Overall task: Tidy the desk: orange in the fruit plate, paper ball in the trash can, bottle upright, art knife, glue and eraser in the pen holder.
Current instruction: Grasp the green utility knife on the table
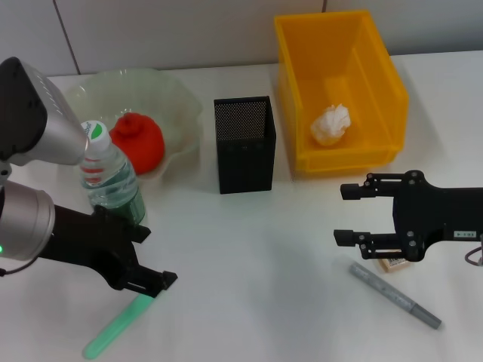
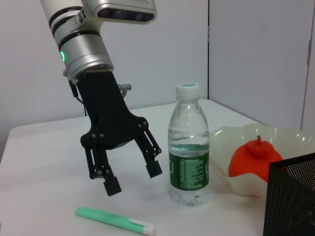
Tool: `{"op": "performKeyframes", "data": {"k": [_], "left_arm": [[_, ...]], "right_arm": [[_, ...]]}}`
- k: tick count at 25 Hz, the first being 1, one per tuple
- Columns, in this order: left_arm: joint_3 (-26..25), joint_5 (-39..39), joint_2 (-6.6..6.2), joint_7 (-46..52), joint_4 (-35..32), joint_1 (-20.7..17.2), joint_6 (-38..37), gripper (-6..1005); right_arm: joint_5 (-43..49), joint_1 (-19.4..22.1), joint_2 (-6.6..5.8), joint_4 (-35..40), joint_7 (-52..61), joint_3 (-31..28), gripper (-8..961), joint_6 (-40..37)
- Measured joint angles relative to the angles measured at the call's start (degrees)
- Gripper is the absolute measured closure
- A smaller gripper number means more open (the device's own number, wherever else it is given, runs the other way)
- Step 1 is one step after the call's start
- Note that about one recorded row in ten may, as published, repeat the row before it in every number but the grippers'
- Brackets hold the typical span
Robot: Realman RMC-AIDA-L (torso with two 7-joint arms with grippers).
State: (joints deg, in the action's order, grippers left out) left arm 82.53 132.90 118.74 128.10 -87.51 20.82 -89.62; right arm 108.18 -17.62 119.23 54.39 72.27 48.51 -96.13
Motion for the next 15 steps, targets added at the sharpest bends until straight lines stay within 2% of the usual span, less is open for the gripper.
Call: {"op": "performKeyframes", "data": {"k": [6,10,15], "left_arm": [[2.57,0.52,0.00,3.42,-1.18,-0.12,0.57,157],[5.71,3.68,0.00,6.96,-4.95,-0.04,1.17,157],[7.42,5.88,0.00,8.66,-6.22,0.02,1.39,158]], "right_arm": [[-0.08,0.06,0.01,-0.92,-1.04,0.01,262,0.11],[0.10,-0.30,-0.08,-1.63,-1.49,-0.09,262,0.24],[0.10,-0.70,-0.08,-1.67,-1.63,-0.15,262,0.25]]}}
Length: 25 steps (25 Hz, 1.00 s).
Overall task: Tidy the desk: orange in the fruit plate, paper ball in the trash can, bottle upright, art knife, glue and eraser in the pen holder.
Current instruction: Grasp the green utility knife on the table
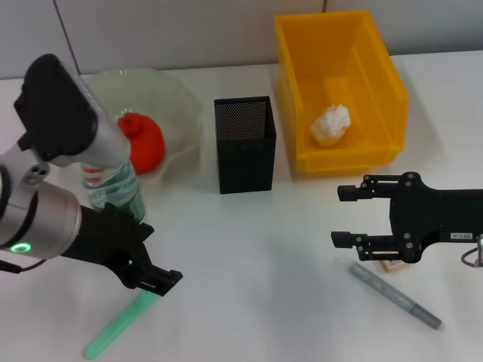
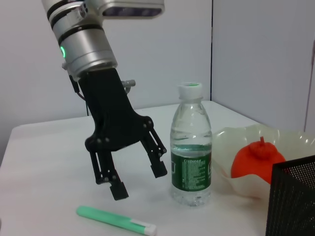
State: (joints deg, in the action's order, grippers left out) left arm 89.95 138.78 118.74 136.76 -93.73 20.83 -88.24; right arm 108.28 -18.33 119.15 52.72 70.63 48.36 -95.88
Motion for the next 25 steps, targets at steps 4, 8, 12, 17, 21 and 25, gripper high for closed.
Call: {"op": "performKeyframes", "data": {"k": [4,8,12,17,21,25], "left_arm": [[3.06,4.56,0.00,3.85,-0.39,1.30,0.02,158],[6.56,9.58,0.06,7.51,-0.29,2.98,-0.34,165],[6.77,9.81,0.09,8.45,-0.39,3.62,-1.24,173],[7.60,9.91,0.09,9.71,-0.54,4.11,-2.11,184],[8.90,10.15,0.09,11.44,-1.02,4.61,-2.40,193],[12.17,12.85,0.16,14.41,-1.19,5.53,-2.44,201]], "right_arm": [[-0.03,-0.42,0.01,-0.21,-0.03,-0.04,262,0.00],[-0.05,-0.68,0.03,-0.57,-0.14,0.05,262,0.00],[-0.22,-0.88,0.03,-1.28,-0.71,0.07,262,0.47],[-0.23,-1.19,0.03,-2.26,-0.96,0.08,262,1.25],[-0.23,-1.28,0.03,-2.59,-1.58,0.08,262,1.59],[-0.23,-1.35,0.03,-2.98,-1.68,0.05,262,1.59]]}}
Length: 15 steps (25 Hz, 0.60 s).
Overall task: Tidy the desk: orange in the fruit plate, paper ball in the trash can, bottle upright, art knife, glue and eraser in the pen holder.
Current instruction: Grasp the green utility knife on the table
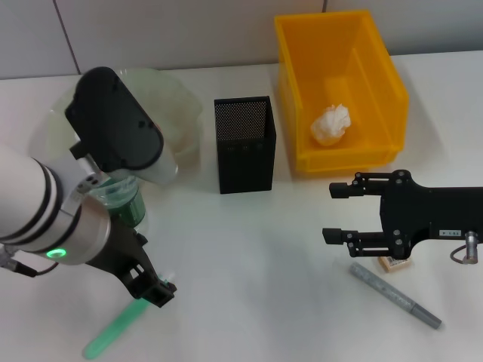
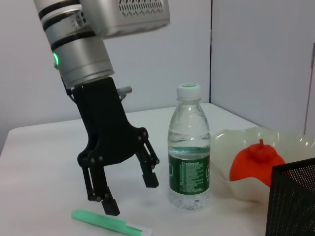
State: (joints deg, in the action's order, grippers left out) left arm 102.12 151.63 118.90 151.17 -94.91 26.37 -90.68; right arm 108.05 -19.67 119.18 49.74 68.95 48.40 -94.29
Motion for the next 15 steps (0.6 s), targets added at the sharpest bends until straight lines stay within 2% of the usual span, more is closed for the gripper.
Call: {"op": "performKeyframes", "data": {"k": [9,14,15], "left_arm": [[1.74,0.53,0.04,0.59,0.24,0.18,-0.03,221],[3.68,0.87,0.19,1.16,0.95,0.64,0.48,351],[3.76,0.99,0.19,1.19,1.20,0.79,0.52,351]], "right_arm": [[0.00,-0.02,0.00,-0.03,-0.05,-0.18,262,-0.01],[0.01,-0.01,0.02,-0.09,-0.05,-0.01,262,0.00],[0.01,-0.02,0.06,-0.09,-0.05,0.00,262,0.03]]}}
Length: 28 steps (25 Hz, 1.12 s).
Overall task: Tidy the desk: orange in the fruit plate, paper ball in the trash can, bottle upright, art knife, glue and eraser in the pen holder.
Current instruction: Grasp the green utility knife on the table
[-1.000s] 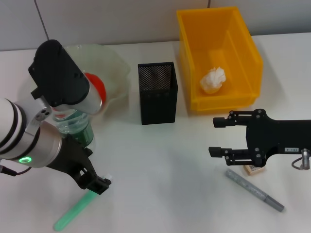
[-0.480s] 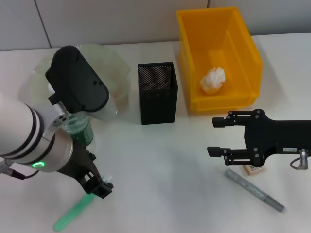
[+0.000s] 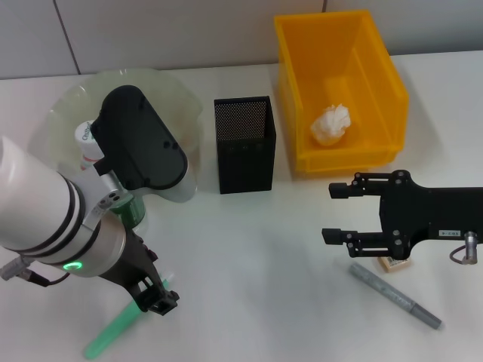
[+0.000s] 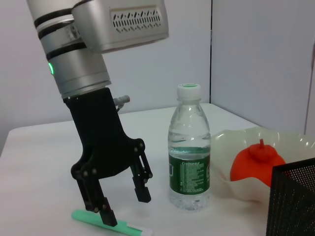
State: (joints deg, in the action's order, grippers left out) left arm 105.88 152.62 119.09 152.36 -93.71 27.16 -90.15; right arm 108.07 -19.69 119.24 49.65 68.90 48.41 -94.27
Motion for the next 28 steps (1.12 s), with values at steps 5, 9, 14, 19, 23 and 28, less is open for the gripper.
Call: {"op": "performKeyframes", "data": {"k": [5,9,14,19,23,28], "left_arm": [[0.25,0.35,0.00,0.34,1.25,0.88,0.33,351],[0.52,0.44,0.00,1.15,2.66,1.86,1.05,351],[0.84,0.48,0.00,1.19,3.64,2.28,1.86,351],[1.14,1.46,0.00,1.39,4.58,2.29,2.08,350],[2.32,2.67,0.00,1.90,4.87,2.29,2.28,350],[3.16,3.09,0.00,2.23,5.13,2.28,2.61,350]], "right_arm": [[-0.01,0.00,0.03,-0.37,-0.19,0.02,262,-0.01],[-0.01,0.00,0.03,-0.63,-0.49,0.02,262,-0.02],[-0.04,0.00,0.03,-0.87,-0.58,0.02,262,-0.04],[-0.06,-0.15,0.03,-1.03,-0.62,0.02,262,-0.05],[-0.06,-0.42,-0.03,-1.37,-0.69,0.02,262,-0.04],[-0.06,-0.53,-0.06,-1.47,-0.70,0.02,262,-0.03]]}}
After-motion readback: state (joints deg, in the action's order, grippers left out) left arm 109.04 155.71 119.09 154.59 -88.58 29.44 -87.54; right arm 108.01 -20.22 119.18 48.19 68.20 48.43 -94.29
